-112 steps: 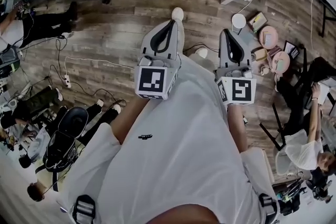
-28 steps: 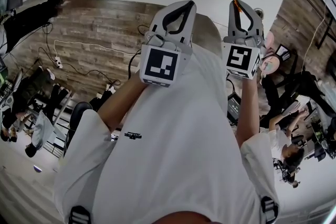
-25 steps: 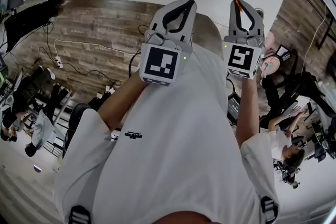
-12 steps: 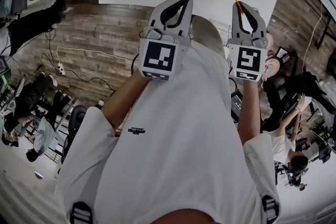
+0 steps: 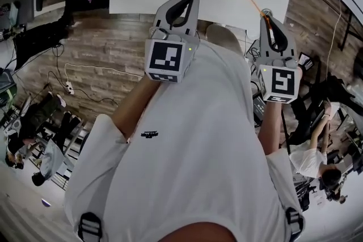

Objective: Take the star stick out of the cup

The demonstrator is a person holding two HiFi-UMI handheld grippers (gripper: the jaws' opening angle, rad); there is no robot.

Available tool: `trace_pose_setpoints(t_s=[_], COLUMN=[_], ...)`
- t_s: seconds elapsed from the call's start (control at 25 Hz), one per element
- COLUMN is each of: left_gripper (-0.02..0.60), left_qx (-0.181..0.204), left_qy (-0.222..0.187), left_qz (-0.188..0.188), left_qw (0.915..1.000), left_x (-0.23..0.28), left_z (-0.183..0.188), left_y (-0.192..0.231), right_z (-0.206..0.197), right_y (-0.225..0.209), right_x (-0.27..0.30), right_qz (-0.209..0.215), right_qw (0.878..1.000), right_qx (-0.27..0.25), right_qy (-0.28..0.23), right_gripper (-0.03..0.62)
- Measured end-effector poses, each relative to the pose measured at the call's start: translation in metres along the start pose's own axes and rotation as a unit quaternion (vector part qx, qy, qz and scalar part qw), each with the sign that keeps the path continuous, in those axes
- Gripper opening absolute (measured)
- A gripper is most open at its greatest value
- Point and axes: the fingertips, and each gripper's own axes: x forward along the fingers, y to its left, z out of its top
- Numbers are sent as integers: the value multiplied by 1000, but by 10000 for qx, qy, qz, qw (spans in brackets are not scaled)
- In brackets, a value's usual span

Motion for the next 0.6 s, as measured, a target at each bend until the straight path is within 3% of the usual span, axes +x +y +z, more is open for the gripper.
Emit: trace_pose_setpoints(t_s=[0.28, 0.6], left_gripper=[8, 8], left_qx=[11, -15], left_qy=[-206, -280], left_qz=[-95, -148], left_qw=[9997, 9995], left_x=[-3, 4], left_z=[19, 30], left_y=[-2, -11], right_z=[24, 22], right_y=[-31, -51], right_x=[-37, -44], right_qz=[-332, -527], right_qw=[9964, 9946], right_qx=[604, 470], right_qy=[-499, -766], right_gripper=[18, 18])
